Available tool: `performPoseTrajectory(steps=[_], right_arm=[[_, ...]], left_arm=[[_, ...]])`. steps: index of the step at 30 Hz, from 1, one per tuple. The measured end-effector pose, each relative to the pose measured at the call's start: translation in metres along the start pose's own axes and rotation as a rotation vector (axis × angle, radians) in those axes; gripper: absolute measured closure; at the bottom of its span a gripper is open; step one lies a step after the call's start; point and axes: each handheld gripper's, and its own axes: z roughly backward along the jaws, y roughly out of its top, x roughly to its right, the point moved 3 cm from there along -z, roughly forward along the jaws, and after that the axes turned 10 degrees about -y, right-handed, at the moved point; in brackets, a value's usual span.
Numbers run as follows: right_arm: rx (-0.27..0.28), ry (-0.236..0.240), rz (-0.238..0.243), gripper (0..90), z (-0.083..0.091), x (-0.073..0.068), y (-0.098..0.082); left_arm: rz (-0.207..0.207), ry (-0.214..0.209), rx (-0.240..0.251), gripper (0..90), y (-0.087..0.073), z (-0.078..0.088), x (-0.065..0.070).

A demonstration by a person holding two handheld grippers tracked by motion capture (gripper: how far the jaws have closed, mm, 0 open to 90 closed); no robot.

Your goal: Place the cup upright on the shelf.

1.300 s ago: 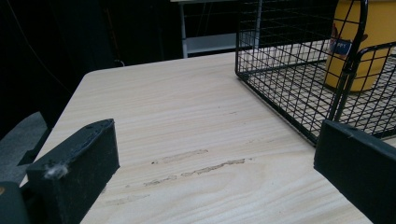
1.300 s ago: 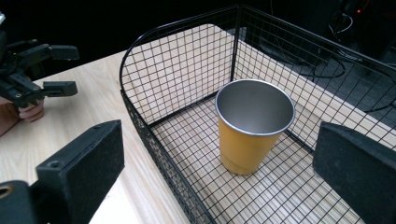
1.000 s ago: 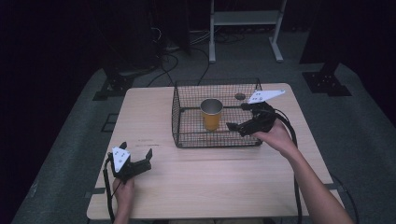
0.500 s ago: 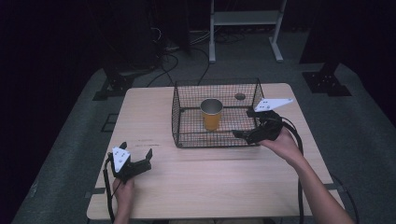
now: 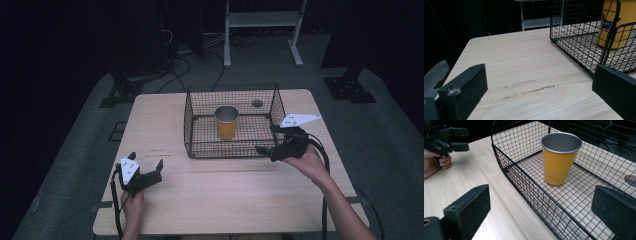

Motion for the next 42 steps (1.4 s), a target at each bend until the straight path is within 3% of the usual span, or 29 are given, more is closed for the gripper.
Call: performPoseTrajectory(steps=[13,23,42], right_arm=[[0.001,0.003,0.003,1.6,0.009,-0.006,-0.02],[-0.028,-0.007,-0.005,1.6,0.011,-0.006,-0.039],[-0.024,-0.03,-0.064,1.6,0.017,0.0,-0.068]], left_arm=[[-0.002,0.0,-0.001,0.0,0.0,0.0,0.0],[-0.002,-0.001,-0.001,0.0,0.0,0.0,0.0],[-0.003,-0.001,-0.002,0.0,0.0,0.0,0.0]])
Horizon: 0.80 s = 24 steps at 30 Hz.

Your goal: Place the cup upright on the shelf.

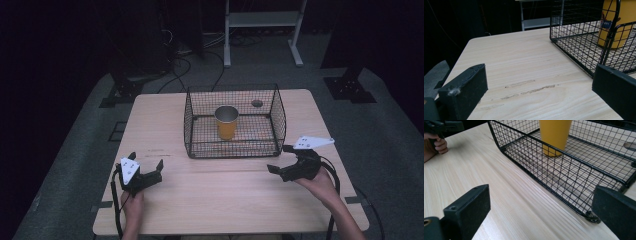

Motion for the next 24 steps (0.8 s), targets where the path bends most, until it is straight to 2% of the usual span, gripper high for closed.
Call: performPoseTrajectory(steps=[24], right_arm=[[0.013,-0.028,-0.047,1.6,0.009,0.007,-0.024]], left_arm=[[0.0,0.0,0.0,0.0,0.0,0.0,0.0]])
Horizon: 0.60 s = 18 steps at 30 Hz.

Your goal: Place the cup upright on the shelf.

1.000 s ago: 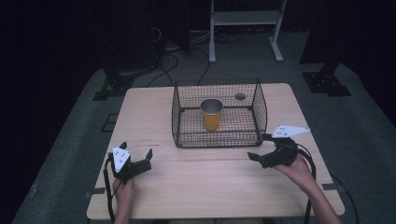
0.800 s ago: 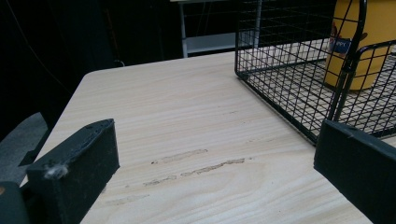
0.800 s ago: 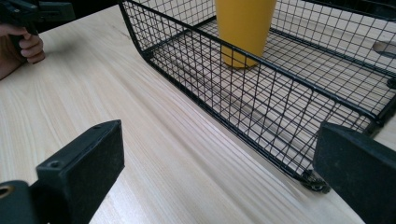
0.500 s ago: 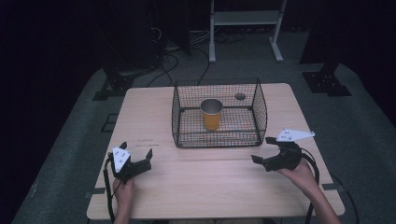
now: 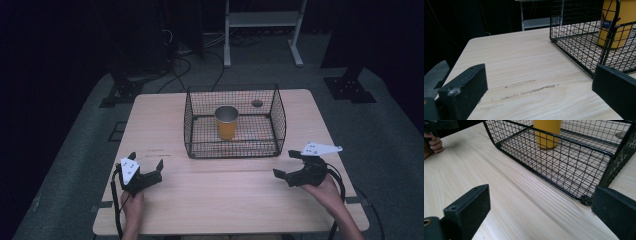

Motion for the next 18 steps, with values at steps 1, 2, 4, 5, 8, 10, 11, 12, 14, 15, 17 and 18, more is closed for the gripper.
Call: performPoseTrajectory(steps=[1,2,4,5,8,10,11,12,14,15,17,18], right_arm=[[0.002,0.0,-0.003,1.6,0.0,0.0,-0.001],[0.002,0.001,-0.006,1.6,0.001,0.001,-0.002],[0.001,-0.008,-0.006,1.6,0.002,0.002,-0.004],[-0.001,-0.008,-0.011,1.6,0.002,0.003,-0.005],[0.003,-0.017,-0.017,1.6,0.005,0.005,-0.008],[0.006,-0.017,-0.022,1.6,0.006,0.006,-0.009],[0.007,-0.022,-0.031,1.6,0.007,0.007,-0.012],[0.009,-0.022,-0.034,1.6,0.008,0.008,-0.013],[0.002,-0.027,-0.035,1.6,0.008,0.009,-0.016],[0.002,-0.03,-0.035,1.6,0.009,0.009,-0.017],[0.006,-0.029,-0.042,1.6,0.01,0.009,-0.018],[0.005,-0.029,-0.043,1.6,0.01,0.009,-0.019]], left_arm=[[0.0,0.0,0.0,0.0,0.0,0.0,0.0],[0.0,0.0,0.0,0.0,0.0,0.0,0.0],[0.0,0.0,0.001,0.0,0.0,0.0,0.0],[0.0,0.0,0.001,0.0,0.0,0.0,0.0],[-0.001,0.0,0.0,0.0,0.0,0.0,0.0],[-0.001,0.0,0.0,0.0,0.0,0.0,0.0],[0.0,0.0,0.001,0.0,0.0,0.0,0.0],[0.0,0.0,0.001,0.0,0.0,0.0,0.0],[0.0,0.0,0.001,0.0,0.0,0.0,0.0],[0.0,0.0,0.001,0.0,0.0,0.0,0.0],[0.0,0.0,0.0,0.0,0.0,0.0,0.0],[0.0,0.0,0.001,0.0,0.0,0.0,0.0]])
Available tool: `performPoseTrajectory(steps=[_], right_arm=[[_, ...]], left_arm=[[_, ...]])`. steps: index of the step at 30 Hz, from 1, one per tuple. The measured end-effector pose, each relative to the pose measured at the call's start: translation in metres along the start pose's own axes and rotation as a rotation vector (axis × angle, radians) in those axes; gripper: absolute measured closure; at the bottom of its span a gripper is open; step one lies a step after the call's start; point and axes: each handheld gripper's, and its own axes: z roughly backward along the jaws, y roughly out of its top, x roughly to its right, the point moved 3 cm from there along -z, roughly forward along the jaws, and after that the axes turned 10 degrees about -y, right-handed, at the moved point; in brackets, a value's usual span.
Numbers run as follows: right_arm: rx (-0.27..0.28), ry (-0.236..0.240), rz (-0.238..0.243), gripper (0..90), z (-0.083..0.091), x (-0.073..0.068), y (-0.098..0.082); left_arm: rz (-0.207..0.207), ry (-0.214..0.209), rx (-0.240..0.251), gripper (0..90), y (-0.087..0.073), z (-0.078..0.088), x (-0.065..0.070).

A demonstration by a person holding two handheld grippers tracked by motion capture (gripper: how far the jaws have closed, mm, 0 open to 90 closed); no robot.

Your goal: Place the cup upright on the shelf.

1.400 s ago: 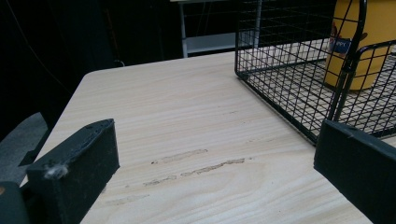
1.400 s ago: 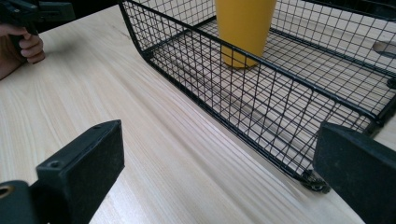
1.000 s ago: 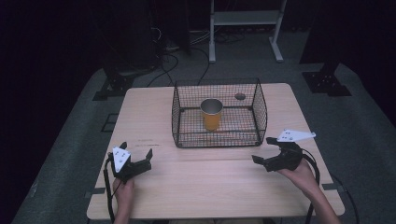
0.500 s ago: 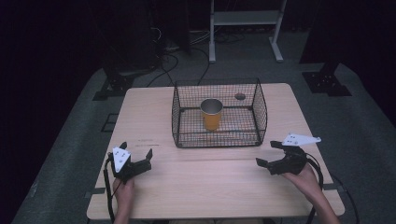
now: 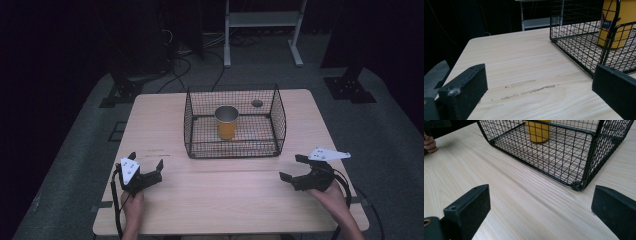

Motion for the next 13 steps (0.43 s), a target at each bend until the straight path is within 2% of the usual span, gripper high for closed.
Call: performPoseTrajectory(steps=[8,11,12,13], right_arm=[[0.013,-0.001,-0.022,1.6,0.003,-0.003,-0.014],[0.059,0.004,-0.062,1.6,0.009,-0.005,-0.024],[0.055,0.001,-0.065,1.7,0.01,-0.006,-0.027],[0.042,-0.01,-0.048,1.7,0.011,-0.008,-0.03]], left_arm=[[-0.002,0.001,-0.002,0.0,0.0,0.0,0.0],[-0.003,0.002,-0.002,0.0,0.0,0.0,0.0],[-0.004,0.003,-0.003,0.0,0.0,0.0,0.0],[-0.004,0.004,-0.005,0.0,0.0,0.0,0.0]])
